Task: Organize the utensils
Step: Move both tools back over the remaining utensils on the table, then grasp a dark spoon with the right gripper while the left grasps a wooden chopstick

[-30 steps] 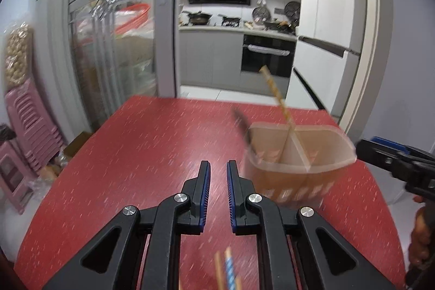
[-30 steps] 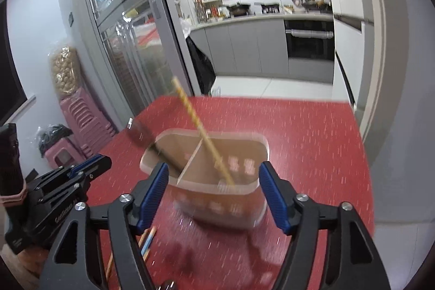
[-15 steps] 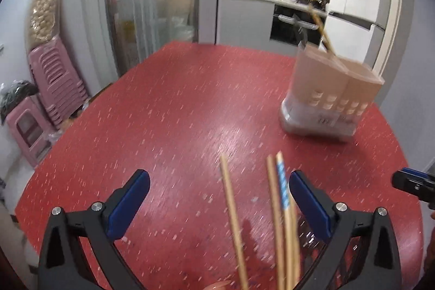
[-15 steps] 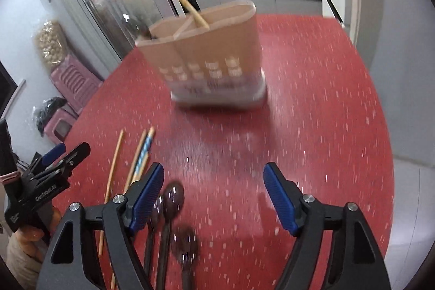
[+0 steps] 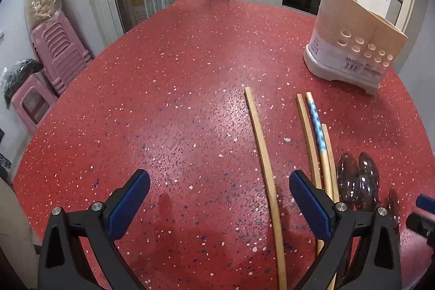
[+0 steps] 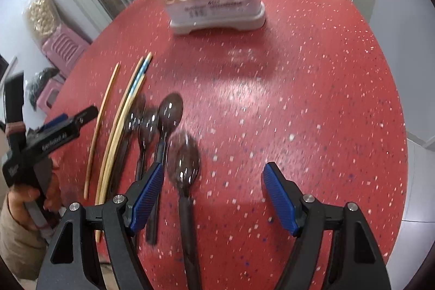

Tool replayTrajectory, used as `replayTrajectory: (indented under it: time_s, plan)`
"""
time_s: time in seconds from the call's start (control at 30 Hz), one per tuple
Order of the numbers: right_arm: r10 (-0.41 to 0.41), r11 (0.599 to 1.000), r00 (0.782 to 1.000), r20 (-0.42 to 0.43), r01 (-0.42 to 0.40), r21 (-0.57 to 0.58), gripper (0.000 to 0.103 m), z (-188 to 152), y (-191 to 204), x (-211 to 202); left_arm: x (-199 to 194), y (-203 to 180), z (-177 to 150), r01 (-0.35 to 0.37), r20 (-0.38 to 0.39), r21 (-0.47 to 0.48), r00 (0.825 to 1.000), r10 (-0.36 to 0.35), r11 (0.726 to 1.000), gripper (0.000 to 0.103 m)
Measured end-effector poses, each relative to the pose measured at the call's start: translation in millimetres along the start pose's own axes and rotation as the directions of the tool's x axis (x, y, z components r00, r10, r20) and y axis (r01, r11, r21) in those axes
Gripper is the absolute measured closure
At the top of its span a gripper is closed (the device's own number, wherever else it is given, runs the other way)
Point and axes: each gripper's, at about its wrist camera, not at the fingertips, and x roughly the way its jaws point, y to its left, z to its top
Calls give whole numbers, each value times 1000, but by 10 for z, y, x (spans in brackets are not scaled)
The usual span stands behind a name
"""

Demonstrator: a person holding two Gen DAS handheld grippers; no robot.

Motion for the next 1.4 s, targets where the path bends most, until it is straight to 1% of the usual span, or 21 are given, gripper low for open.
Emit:
replayTrajectory:
  time_s: [0.27,0.63,0.73,0.83,0.97,1.03,1.1,1.17,1.33,1.37,1.4]
  plan:
    - [-50,998,998,-44,48,-46,25,-139,111,49,56,43,-70,-12,-17,-10,1000,12,1000,0]
    - [-155,975,987,-52,145,-167,25,-197,282,140,182,80,-13,-21,-37,-3,999,21,1000,0]
    - [-179,967,983,-50,166,-193,28,-208,316,148,198,53,2,-18,-39,10,999,18,1000,0]
    - [-178,965,983,-54,164,-204,34,-184,348,162,260,10,28,-9,-62,37,998,11,999,0]
    - [-172,962,983,-67,153,-224,41,-177,401,148,276,-64,53,27,-66,80,998,-22,996,0]
    - [-167,961,983,-74,145,-233,45,-176,419,142,280,-99,68,30,-70,101,997,-23,994,0]
    - [-164,960,983,-76,142,-243,54,-163,453,145,297,-116,90,66,-85,111,995,-56,992,0]
    - [-158,959,984,-80,134,-250,58,-157,464,146,317,-121,124,82,-108,113,992,-70,990,0]
    - [-153,957,984,-90,125,-263,59,-147,472,143,376,-171,218,112,-159,149,983,-88,983,5]
    - [-154,956,984,-91,125,-267,60,-145,469,144,371,-206,272,123,-171,159,981,-95,980,9]
    - [-156,954,984,-92,126,-271,62,-142,467,144,368,-241,292,136,-180,177,978,-104,975,15]
